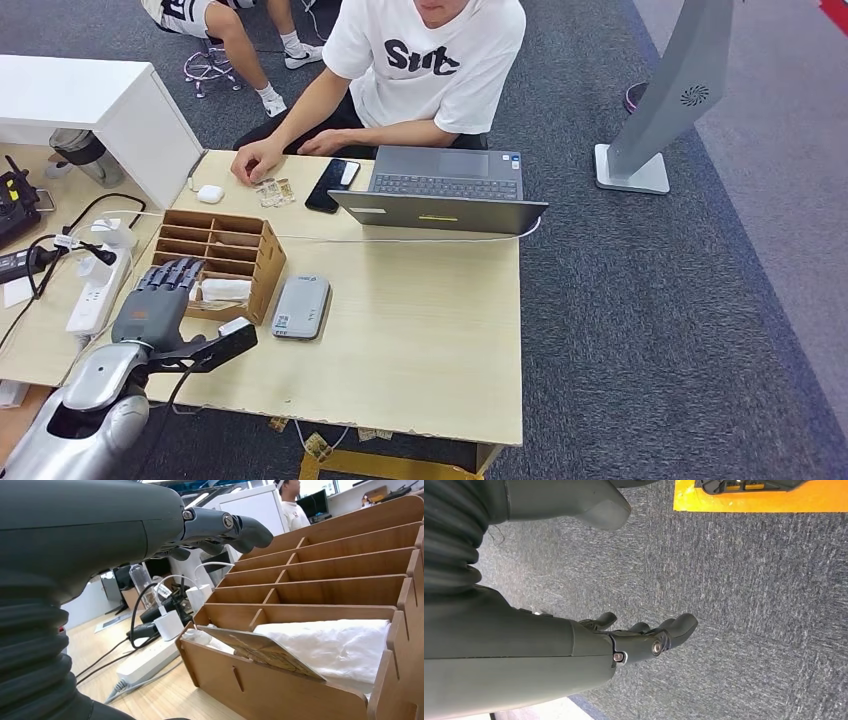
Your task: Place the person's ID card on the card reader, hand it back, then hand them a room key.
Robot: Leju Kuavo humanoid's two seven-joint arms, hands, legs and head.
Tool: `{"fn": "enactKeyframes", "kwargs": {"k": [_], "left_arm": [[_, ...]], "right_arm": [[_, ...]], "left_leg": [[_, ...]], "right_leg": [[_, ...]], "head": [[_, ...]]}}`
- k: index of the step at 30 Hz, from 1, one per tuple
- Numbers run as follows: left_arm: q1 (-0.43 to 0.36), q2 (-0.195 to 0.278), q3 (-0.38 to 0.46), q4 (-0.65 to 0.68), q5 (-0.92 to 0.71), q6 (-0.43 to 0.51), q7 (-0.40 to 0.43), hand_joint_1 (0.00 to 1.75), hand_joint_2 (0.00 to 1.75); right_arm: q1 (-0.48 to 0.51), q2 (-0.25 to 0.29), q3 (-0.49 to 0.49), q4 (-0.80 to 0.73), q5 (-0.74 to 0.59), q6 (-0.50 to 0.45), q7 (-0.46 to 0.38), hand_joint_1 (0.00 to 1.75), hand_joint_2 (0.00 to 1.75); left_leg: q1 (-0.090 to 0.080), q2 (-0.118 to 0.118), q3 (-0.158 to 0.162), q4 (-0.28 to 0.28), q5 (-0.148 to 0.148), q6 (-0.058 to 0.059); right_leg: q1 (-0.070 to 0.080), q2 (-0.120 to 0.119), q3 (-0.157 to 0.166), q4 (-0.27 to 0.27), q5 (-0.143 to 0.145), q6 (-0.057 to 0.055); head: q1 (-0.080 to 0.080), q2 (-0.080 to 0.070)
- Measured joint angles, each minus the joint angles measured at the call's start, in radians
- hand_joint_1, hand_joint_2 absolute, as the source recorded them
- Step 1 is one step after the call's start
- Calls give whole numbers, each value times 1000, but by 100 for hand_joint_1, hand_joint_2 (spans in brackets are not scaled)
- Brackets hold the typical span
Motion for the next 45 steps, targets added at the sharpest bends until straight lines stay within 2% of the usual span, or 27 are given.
{"fn": "enactKeyframes", "kwargs": {"k": [1,4,5,7,10,26,37,45], "left_arm": [[0,-3,-2,5,-7,9,0,36,175],[0,-13,-8,20,-21,35,-2,138,175],[0,-16,-9,24,-21,39,-3,160,175],[0,-21,-10,32,-19,43,-5,170,175],[0,-30,-10,45,-24,65,-10,175,175],[-8,-77,-7,107,-100,212,-31,175,175],[-8,-111,42,101,-97,353,-98,175,175],[-33,-121,107,10,-5,493,-177,175,175]], "right_arm": [[0,0,0,0,2,0,0,0,175],[-1,0,0,0,6,1,0,0,175],[-1,0,0,0,7,1,0,0,175],[-1,0,0,0,9,1,-2,0,175],[-1,0,0,0,12,1,-4,0,175],[-6,0,0,0,23,0,-15,0,175],[-8,0,-10,0,37,-2,-17,0,175],[-8,0,-19,0,45,-9,-18,0,175]], "left_leg": [[0,0,0,0,0,0],[0,0,0,0,0,0],[0,0,0,0,0,0],[0,0,0,0,0,0],[0,0,0,0,0,0],[0,0,0,0,0,0],[0,0,0,0,0,0],[0,0,0,0,0,0]], "right_leg": [[0,0,0,0,0,0],[0,0,0,0,0,0],[0,0,0,0,0,0],[0,0,0,0,0,0],[0,0,0,0,0,0],[0,0,0,0,0,0],[0,0,0,0,0,0],[0,0,0,0,0,0]], "head": [[0,0],[0,0],[0,0],[0,0],[0,0],[0,0],[0,0],[0,0]]}}
